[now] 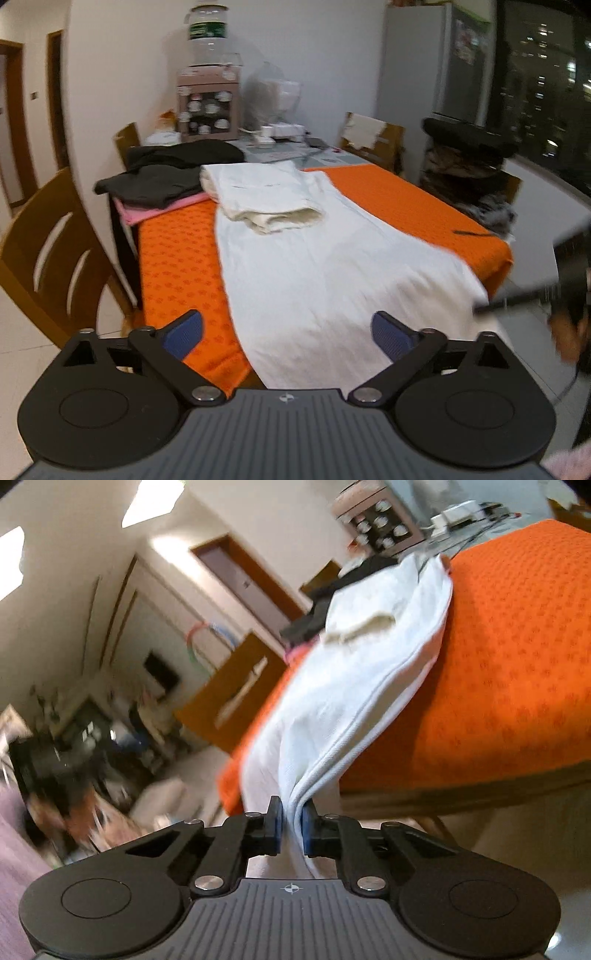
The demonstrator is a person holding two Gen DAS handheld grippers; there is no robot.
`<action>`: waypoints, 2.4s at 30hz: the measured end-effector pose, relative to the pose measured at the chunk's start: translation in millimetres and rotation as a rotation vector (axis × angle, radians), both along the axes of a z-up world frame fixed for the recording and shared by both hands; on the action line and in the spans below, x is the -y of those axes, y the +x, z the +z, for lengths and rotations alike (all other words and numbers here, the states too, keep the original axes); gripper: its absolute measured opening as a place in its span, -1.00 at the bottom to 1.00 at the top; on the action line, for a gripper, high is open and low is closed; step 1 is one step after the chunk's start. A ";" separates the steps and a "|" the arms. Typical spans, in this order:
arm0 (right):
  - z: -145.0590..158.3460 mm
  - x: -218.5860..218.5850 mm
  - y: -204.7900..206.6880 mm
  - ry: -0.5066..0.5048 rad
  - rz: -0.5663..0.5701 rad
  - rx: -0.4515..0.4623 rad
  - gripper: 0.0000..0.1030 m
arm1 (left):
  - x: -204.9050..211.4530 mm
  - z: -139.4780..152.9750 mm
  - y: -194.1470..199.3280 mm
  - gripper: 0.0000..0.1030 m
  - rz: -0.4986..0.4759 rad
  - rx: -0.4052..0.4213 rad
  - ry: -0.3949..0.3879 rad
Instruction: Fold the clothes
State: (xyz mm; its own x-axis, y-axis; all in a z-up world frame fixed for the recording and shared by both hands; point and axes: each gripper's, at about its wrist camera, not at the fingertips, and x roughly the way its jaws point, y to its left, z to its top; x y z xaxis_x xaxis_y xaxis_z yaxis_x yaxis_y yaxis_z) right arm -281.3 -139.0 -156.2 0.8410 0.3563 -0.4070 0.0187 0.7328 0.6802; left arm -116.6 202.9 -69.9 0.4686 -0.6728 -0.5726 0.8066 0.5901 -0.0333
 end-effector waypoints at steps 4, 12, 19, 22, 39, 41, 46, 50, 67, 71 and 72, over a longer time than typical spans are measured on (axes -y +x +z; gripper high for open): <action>35.0 3.3 14.8 0.041 -0.050 -0.059 -0.75 | -8.4 -16.9 -13.2 0.99 -0.048 -0.003 -0.016; 76.5 2.7 44.9 0.062 -0.078 -0.163 -0.74 | -4.8 -38.8 -54.6 0.99 -0.020 0.018 -0.072; 83.9 2.0 54.8 0.013 -0.010 -0.162 -0.73 | 33.2 -10.4 -97.6 0.99 -0.099 -0.040 -0.237; 82.6 5.3 51.3 0.025 0.006 -0.157 -0.73 | 49.0 -4.3 -121.9 0.99 -0.109 -0.023 -0.250; 69.4 28.4 47.6 0.072 0.132 -0.118 -0.61 | 142.3 -61.9 -198.8 0.70 0.130 0.447 -0.008; 65.1 31.6 45.0 0.088 0.129 -0.107 -0.57 | 149.1 -59.0 -202.5 0.65 0.134 0.502 -0.008; 50.2 42.7 34.2 0.157 0.091 -0.106 -0.52 | 160.4 -57.1 -217.2 -0.48 0.075 0.582 0.035; 30.2 48.5 21.3 0.237 0.060 -0.120 -0.41 | 158.4 -53.1 -219.4 -0.88 0.060 0.559 0.041; -18.2 51.3 -4.4 0.551 -0.042 -0.086 -0.50 | 131.5 -77.9 -231.1 -0.90 0.057 0.381 0.156; -19.0 50.4 -5.2 0.525 -0.064 -0.126 -0.80 | 126.6 -81.2 -230.2 -0.88 0.083 0.384 0.162; -17.5 50.7 -5.1 0.524 -0.066 -0.130 -0.80 | 127.2 -80.5 -230.4 -0.82 0.080 0.401 0.156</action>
State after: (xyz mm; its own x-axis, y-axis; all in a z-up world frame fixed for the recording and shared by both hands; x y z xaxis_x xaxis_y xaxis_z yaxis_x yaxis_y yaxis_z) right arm -286.4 -189.7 -173.7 0.8233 0.4874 -0.2910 0.1617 0.2901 0.9432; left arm -347.0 75.8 -150.4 0.7217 -0.5451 -0.4266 0.6891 0.6242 0.3682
